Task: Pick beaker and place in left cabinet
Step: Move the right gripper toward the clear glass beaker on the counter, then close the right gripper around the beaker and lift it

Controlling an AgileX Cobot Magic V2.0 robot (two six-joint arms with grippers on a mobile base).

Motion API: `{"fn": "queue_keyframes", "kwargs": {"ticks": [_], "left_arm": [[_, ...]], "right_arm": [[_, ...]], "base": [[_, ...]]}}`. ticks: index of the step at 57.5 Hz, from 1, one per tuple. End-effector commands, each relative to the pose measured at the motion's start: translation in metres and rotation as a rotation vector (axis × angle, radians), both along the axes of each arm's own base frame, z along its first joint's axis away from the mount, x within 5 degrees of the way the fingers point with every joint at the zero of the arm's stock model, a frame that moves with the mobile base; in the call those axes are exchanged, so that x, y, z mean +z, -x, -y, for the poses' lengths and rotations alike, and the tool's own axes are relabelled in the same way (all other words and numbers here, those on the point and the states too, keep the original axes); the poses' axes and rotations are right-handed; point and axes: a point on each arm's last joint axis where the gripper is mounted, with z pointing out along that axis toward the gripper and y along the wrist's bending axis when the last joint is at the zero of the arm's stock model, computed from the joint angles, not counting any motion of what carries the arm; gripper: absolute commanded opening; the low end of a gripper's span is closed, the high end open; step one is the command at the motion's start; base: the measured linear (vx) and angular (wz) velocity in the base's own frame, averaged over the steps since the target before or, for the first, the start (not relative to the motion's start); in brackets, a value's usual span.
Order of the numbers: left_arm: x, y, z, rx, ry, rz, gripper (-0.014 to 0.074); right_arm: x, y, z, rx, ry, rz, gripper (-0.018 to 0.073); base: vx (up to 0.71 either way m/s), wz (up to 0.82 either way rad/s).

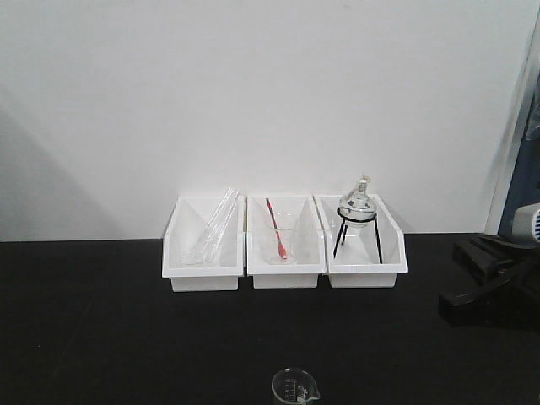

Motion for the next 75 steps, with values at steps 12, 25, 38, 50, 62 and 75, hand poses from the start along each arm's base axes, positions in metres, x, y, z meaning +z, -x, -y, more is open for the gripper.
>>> {"fn": "queue_keyframes", "kwargs": {"ticks": [12,25,38,50,62,75], "left_arm": [[0.003,0.001,0.000,-0.002,0.034,0.081,0.0001],[0.003,0.001,0.000,-0.002,0.034,0.081,0.0001],[0.003,0.001,0.000,-0.002,0.034,0.081,0.0001],[0.003,0.001,0.000,-0.002,0.034,0.081,0.0001],[0.003,0.001,0.000,-0.002,0.034,0.081,0.0001],[0.003,0.001,0.000,-0.002,0.034,0.081,0.0001]], "right_arm": [[0.026,0.000,0.001,0.000,-0.043,0.153,0.0424],[0.029,0.000,0.001,0.002,-0.050,0.182,0.0716],[0.022,-0.005,-0.001,0.012,-0.059,0.223,0.0710],[-0.046,-0.010,-0.005,0.041,-0.097,0.189,0.0647],[-0.119,0.007,-0.020,0.240,-0.069,0.139,0.0579],[-0.167,-0.006,-0.037,0.398,-0.130,0.126,0.0571]], "base": [[0.00,0.00],[0.00,0.00],[0.00,0.00],[0.00,0.00],[0.00,0.00],[0.00,0.00]]}}
